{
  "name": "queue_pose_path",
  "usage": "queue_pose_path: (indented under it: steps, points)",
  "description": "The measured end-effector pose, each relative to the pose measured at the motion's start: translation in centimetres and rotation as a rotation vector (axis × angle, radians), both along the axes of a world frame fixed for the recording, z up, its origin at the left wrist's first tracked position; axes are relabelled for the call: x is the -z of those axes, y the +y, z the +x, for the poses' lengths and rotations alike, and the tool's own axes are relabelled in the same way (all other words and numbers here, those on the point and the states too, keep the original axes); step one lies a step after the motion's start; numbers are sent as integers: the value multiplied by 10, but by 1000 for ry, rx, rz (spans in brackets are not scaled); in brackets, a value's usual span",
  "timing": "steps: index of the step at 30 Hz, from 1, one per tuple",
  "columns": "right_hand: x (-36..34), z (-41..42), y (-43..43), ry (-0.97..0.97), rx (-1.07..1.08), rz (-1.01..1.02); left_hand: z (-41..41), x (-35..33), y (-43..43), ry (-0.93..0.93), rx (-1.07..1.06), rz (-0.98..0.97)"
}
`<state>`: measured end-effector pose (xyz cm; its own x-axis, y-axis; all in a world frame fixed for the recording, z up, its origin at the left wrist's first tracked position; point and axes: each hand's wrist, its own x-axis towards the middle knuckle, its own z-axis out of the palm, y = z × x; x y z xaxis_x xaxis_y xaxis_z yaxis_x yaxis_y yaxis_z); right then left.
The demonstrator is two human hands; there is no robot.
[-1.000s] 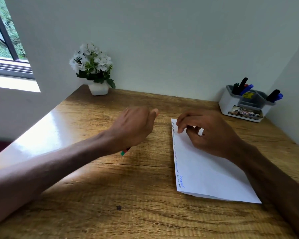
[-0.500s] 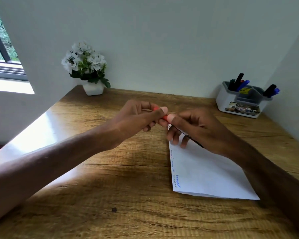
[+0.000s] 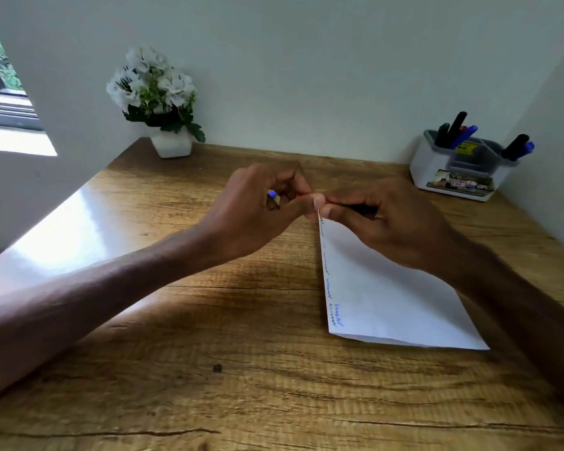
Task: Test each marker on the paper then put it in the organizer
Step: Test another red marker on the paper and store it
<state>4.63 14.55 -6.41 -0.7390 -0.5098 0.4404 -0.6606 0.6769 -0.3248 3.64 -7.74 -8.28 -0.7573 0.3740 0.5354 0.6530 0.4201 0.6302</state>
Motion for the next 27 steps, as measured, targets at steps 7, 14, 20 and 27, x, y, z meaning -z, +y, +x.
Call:
queue_pose_path:
  steps: [7,14,20,27]
  points:
    - [-1,-2,2,27,26,175,-4,1,-4,152,83,-381]
    - [-6,0,15,-248,91,-15,-8,10,-7,314,37,-512]
    - [-14,12,45,-674,-107,-591,-3,11,-6,93,61,-192]
    - [11,26,42,-732,-32,-592,3,12,-3,-37,119,-320]
